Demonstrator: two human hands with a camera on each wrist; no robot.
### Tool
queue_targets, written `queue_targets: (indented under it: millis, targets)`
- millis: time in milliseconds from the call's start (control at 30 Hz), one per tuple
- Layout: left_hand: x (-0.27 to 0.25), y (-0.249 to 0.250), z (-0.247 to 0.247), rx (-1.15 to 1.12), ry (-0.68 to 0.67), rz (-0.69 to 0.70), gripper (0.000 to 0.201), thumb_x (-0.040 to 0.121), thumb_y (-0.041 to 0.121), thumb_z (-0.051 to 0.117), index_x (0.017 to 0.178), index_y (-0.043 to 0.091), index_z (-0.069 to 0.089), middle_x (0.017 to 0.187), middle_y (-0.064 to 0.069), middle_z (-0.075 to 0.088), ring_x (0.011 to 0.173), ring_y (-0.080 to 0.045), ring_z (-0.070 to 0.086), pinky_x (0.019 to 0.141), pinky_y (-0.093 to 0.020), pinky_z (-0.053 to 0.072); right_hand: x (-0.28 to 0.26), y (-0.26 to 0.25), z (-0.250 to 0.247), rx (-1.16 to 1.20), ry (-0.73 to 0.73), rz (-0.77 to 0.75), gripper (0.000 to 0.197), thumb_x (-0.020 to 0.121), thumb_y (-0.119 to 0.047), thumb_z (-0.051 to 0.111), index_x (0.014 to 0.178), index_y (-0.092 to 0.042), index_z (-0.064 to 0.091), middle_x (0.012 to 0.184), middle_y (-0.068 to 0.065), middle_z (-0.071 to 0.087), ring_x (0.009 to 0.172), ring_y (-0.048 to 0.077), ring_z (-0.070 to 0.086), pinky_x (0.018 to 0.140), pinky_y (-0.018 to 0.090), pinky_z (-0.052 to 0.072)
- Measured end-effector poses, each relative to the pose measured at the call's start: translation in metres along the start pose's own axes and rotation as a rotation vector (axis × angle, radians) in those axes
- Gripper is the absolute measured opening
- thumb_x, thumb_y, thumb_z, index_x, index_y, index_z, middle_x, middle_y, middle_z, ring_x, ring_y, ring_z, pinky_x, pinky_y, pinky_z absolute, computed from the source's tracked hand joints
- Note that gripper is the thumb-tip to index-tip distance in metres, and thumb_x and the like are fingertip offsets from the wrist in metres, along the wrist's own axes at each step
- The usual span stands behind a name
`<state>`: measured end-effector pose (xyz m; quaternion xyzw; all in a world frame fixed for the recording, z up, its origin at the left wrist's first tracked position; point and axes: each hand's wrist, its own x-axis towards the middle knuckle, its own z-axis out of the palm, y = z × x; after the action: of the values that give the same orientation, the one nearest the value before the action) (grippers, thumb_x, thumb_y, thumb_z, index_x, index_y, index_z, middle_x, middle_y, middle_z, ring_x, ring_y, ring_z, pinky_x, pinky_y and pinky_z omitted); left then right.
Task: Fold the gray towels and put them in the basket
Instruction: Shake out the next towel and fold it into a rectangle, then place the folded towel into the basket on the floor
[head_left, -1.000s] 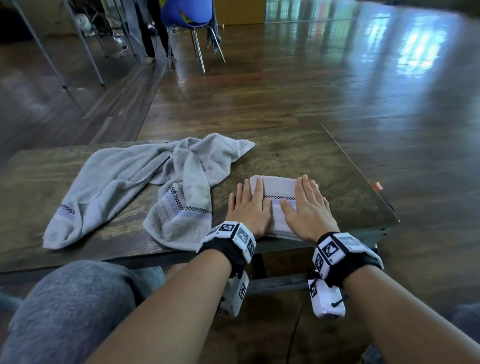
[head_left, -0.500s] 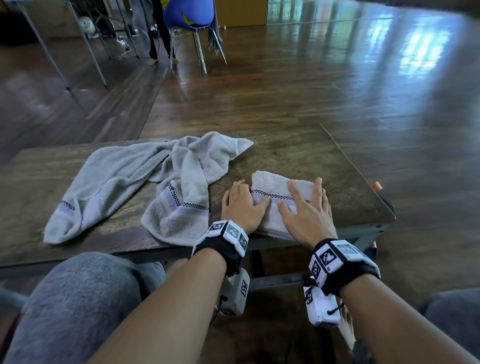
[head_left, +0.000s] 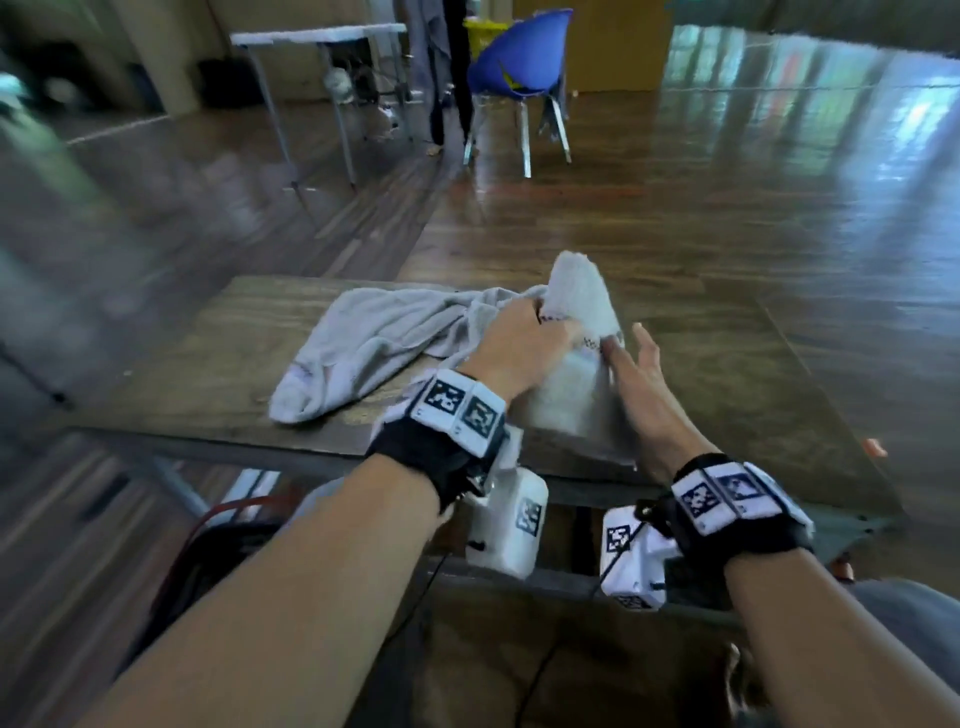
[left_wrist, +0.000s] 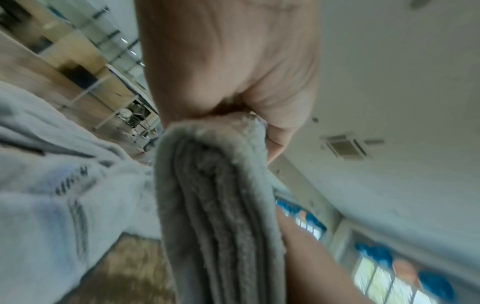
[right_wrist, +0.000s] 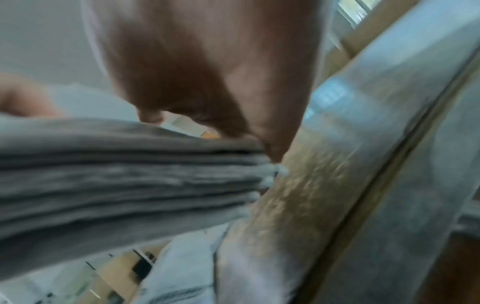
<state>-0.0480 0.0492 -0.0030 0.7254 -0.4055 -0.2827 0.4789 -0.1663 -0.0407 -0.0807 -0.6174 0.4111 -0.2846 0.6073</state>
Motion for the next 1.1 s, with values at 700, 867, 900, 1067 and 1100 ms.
queue_targets:
  millis: [700, 867, 900, 1067, 1100]
  targets:
    - [-0.214, -0.304, -0.244, -0.668, 0.953, -0.574, 0.035, 0.089, 0.015, 0.069, 0.121, 0.006, 0.059, 0.118, -0.016, 0.069, 0.101, -0.03, 0.069, 0.085, -0.048, 0.059, -0.07, -0.038, 0.422, -1.01, -0.824, -0.326, 0.077, 0.084, -0.023, 0.074, 0.145, -0.009, 0.028, 0.123, 0.013, 0.055, 0.106, 0.031, 0.058, 0.081, 0.035, 0.046]
    - [-0.242, -0.382, -0.185, -0.526, 0.931, -0.894, 0.053, 0.082, 0.013, 0.067, 0.115, 0.017, 0.025, 0.11, -0.015, 0.056, 0.093, -0.032, 0.064, 0.085, -0.059, 0.056, -0.084, 0.095, 0.457, -1.157, -0.893, -0.06, 0.056, 0.091, -0.01, 0.062, 0.141, -0.004, 0.037, 0.132, 0.022, 0.055, 0.115, 0.035, 0.058, 0.078, 0.034, 0.044]
    - [-0.245, -0.392, -0.173, -0.502, 0.879, -0.957, 0.05, 0.081, 0.015, 0.065, 0.112, 0.02, 0.025, 0.104, -0.01, 0.055, 0.092, -0.031, 0.062, 0.085, -0.056, 0.057, -0.088, 0.12, 0.456, -1.176, -0.893, -0.035, 0.049, 0.092, -0.008, 0.058, 0.137, -0.004, 0.04, 0.132, 0.022, 0.055, 0.116, 0.037, 0.058, 0.083, 0.036, 0.047]
    - [-0.25, -0.432, -0.136, -0.495, 0.814, -1.21, 0.029, 0.085, 0.018, 0.061, 0.112, 0.009, 0.053, 0.111, -0.014, 0.061, 0.103, -0.033, 0.059, 0.097, -0.042, 0.05, -0.1, 0.207, 0.441, -1.176, -1.016, 0.093, 0.03, 0.091, -0.004, 0.048, 0.118, -0.017, 0.046, 0.122, 0.015, 0.058, 0.108, 0.035, 0.058, 0.09, 0.038, 0.05]
    - [-0.249, -0.438, -0.133, -0.504, 0.805, -1.259, 0.029, 0.085, 0.021, 0.061, 0.11, 0.006, 0.06, 0.114, -0.019, 0.065, 0.106, -0.036, 0.061, 0.097, -0.042, 0.05, -0.099, 0.217, 0.441, -1.149, -1.03, 0.114, 0.033, 0.09, -0.002, 0.047, 0.118, -0.018, 0.046, 0.118, 0.015, 0.059, 0.102, 0.034, 0.06, 0.086, 0.038, 0.052]
